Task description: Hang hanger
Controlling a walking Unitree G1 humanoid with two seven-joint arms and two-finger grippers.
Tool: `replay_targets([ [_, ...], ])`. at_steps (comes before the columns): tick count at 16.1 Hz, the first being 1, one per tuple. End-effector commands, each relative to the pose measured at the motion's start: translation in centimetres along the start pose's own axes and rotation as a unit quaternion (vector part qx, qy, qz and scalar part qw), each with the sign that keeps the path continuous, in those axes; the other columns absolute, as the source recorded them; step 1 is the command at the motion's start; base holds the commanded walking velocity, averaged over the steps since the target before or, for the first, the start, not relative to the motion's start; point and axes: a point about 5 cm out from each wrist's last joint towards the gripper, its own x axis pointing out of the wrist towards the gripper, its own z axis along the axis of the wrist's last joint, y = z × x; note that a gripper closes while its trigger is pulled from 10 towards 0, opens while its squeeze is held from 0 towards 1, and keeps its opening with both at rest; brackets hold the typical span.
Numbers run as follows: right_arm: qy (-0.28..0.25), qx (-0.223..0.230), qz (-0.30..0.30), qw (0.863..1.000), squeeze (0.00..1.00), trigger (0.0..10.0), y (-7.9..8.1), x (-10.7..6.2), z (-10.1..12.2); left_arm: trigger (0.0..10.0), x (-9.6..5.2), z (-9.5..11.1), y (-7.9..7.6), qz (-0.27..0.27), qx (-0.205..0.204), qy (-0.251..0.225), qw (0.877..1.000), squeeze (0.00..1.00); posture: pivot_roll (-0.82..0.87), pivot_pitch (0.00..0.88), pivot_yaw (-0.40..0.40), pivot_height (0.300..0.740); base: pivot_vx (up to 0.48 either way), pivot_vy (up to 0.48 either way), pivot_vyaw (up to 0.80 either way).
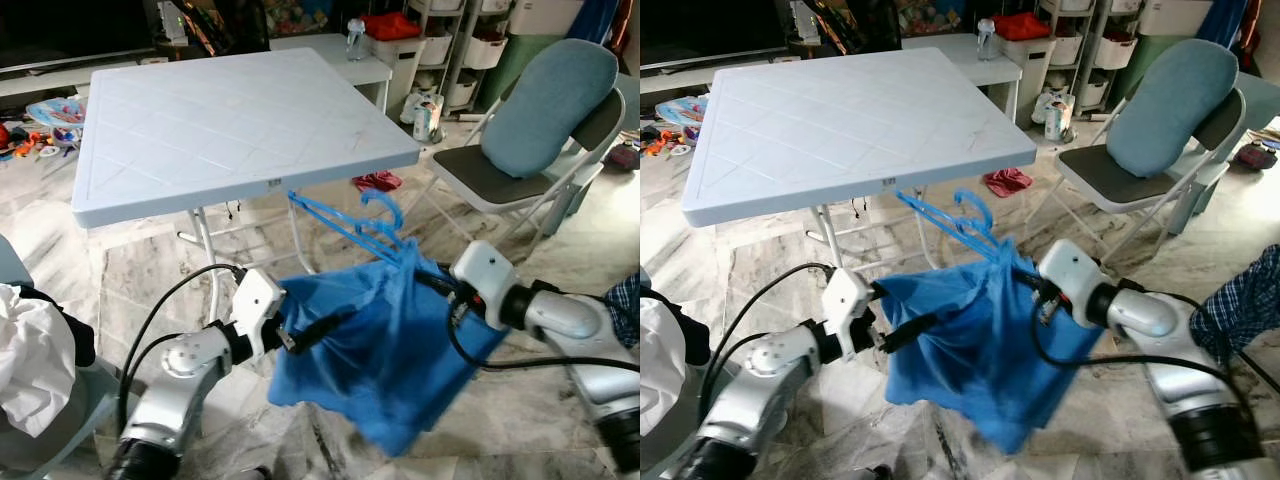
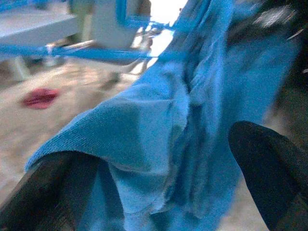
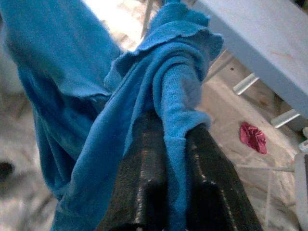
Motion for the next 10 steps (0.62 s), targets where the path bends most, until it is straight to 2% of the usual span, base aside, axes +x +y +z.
replay_targets([
  [1, 0.002, -0.030, 0.022, 0.999, 0.00, 10.0, -0.6, -0.6, 0.2, 10.0, -0.4, 1.3, 0.2, -0.015, 0.012, -0.014, 1.000, 1.00, -0.09, 0.000, 0.002, 0.740, 0.000, 0.000, 0.00],
  [4, 0.022, -0.045, 0.065, 0.997, 0.00, 10.0, -1.0, -1.5, -0.4, 10.0, -1.3, 1.7, 1.0, -0.014, 0.060, 0.001, 0.998, 1.00, -0.09, 0.000, 0.003, 0.740, 0.000, 0.000, 0.00],
  [5, 0.043, -0.059, 0.098, 0.993, 0.00, 10.0, -1.1, -2.1, -1.1, 10.0, -1.3, 2.5, 1.2, -0.025, 0.095, -0.002, 0.995, 1.00, -0.10, 0.000, -0.007, 0.740, 0.000, 0.000, 0.00],
  [6, 0.052, -0.060, 0.109, 0.991, 0.00, 10.0, -1.1, -2.3, -1.2, 10.0, -1.2, 2.7, 1.2, -0.027, 0.104, -0.004, 0.994, 0.67, -0.10, 0.000, -0.010, 0.740, 0.000, 0.000, 0.00],
  [7, 0.057, -0.060, 0.136, 0.987, 0.00, 10.0, -1.1, -2.7, -1.3, 10.0, -1.2, 3.2, 1.2, -0.033, 0.130, -0.005, 0.991, 0.00, -0.10, 0.000, -0.010, 0.740, 0.000, 0.000, 0.00],
  [8, 0.046, -0.051, 0.201, 0.977, 0.00, 10.0, -0.5, -3.6, -1.1, 10.0, -1.1, 3.2, 1.2, -0.043, 0.152, 0.000, 0.987, 0.00, -0.10, 0.000, -0.008, 0.740, 0.000, 0.000, 0.00],
  [10, 0.037, -0.048, 0.223, 0.973, 0.00, 10.0, -0.4, -3.8, -0.8, 10.0, -1.3, 2.4, 1.2, -0.070, 0.157, 0.024, 0.985, 0.00, -0.10, 0.000, -0.007, 0.740, 0.000, 0.000, 0.00],
])
